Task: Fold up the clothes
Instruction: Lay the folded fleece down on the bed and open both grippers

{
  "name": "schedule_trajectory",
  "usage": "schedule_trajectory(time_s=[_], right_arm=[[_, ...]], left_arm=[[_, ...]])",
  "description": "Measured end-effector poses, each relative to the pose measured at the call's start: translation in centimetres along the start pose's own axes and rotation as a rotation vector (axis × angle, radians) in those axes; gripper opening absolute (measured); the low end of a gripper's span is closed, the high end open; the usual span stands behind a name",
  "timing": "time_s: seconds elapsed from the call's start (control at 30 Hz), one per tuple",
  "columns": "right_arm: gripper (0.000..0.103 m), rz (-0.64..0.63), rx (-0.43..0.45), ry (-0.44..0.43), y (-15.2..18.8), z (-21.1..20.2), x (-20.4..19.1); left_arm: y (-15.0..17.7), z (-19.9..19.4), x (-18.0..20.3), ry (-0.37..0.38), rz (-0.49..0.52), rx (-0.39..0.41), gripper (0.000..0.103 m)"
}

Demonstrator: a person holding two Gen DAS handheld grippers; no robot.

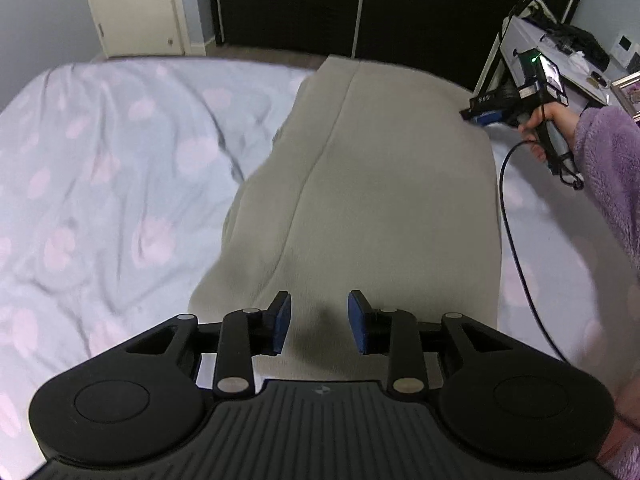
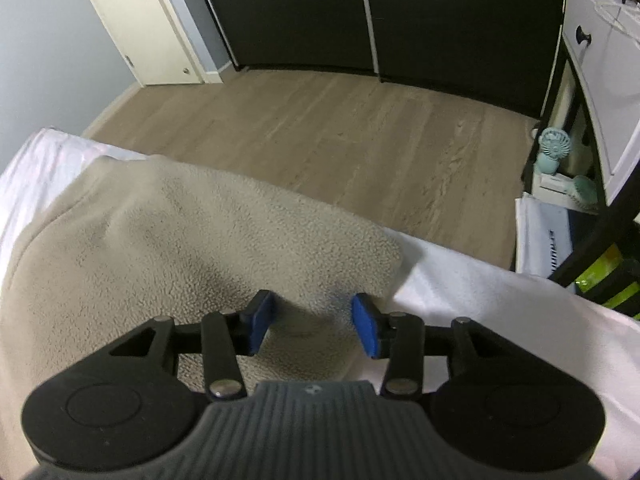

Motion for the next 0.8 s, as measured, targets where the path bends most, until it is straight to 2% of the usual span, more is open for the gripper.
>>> schedule_trajectory(time_s=[0.03, 0.1, 0.2, 0.27, 0.33, 0.47, 0.53, 0.67, 0.8], right_arm=[[0.047, -0.015, 0.005, 0.012, 0.0, -0.4, -0.4], [0.039, -0.083, 0.036, 0.0, 0.6, -2.3, -1.5], [0.038, -0.207, 0.08, -0.077, 3.0, -6.5, -3.2], [0.039, -0.298, 0.078, -0.145, 5.2, -9.1, -5.0], [0.038, -0.389, 0.066, -0.202, 8.2, -11.1, -6.7], [0.038, -0.502, 0.037, -0.202, 13.1, -11.5, -8.6], [0.04, -0.501, 0.004, -0.183, 14.5, -10.0, -8.6], [0.046, -0.387, -0.054, -0.204, 14.7, -7.7, -7.3], [0.05, -0.351, -0.069, -0.172, 14.3, -8.3, -7.3]], left_arm=[[-0.3, 0.5, 0.0, -0.001, 0.009, -0.006, 0.029], [-0.8, 1.9, 0.0, -0.009, 0.028, -0.022, 0.029], [-1.3, 4.5, -0.3, -0.01, 0.025, -0.042, 0.029], [-1.3, 5.5, -0.3, 0.033, -0.005, -0.042, 0.029], [-1.4, 5.7, 0.9, 0.074, 0.012, -0.035, 0.029], [-1.1, 6.3, 3.9, 0.143, 0.069, -0.048, 0.029], [-0.5, 7.2, 5.1, 0.141, 0.093, -0.082, 0.029], [0.4, 9.1, 6.1, 0.085, 0.1, -0.129, 0.031], [0.4, 8.5, 5.9, 0.062, 0.059, -0.126, 0.034]])
Point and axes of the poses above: each gripper's, at about its wrist camera, not at the fingertips, and z roughly the way its jaws point, x to its right, y to its underside, the point moved 3 cm from there along z, roughly the way its jaws point, and after that the axes turned 12 degrees about z, right-handed, at the moved point
